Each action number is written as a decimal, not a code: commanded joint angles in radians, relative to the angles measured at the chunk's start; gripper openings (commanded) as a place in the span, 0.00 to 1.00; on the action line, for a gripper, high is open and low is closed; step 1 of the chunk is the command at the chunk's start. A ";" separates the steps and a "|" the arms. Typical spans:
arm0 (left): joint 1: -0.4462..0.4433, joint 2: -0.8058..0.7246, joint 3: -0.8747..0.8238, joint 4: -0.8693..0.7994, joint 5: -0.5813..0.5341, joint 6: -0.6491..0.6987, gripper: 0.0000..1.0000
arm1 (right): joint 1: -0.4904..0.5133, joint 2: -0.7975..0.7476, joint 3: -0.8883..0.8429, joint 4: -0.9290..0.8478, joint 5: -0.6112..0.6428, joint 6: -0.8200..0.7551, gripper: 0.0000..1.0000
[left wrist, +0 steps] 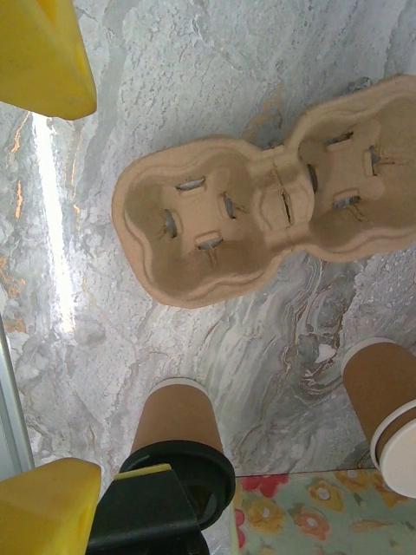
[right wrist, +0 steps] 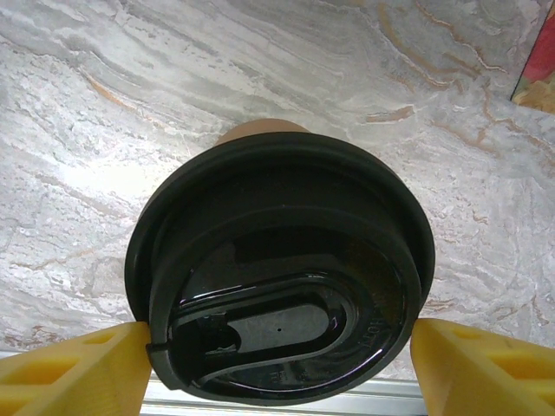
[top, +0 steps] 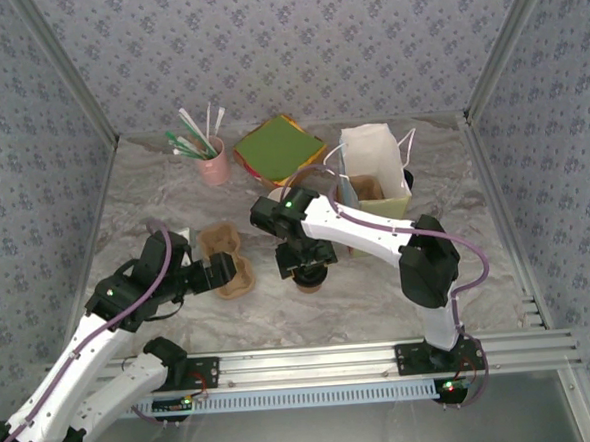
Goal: Pack the takeout coffee
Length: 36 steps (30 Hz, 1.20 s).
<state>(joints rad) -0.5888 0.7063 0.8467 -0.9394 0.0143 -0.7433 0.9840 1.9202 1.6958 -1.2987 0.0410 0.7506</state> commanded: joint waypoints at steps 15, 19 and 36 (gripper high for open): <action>0.007 -0.002 -0.005 0.018 0.019 -0.001 1.00 | -0.002 -0.022 0.009 -0.018 0.030 -0.010 0.82; 0.006 -0.002 -0.007 0.021 0.022 -0.005 1.00 | 0.003 -0.024 0.030 -0.028 0.032 -0.009 0.83; 0.007 -0.002 -0.006 0.022 0.032 -0.011 1.00 | -0.008 -0.080 -0.038 0.030 -0.016 -0.013 0.83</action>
<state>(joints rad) -0.5888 0.7078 0.8421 -0.9306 0.0334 -0.7464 0.9829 1.8763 1.6752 -1.2728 0.0364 0.7433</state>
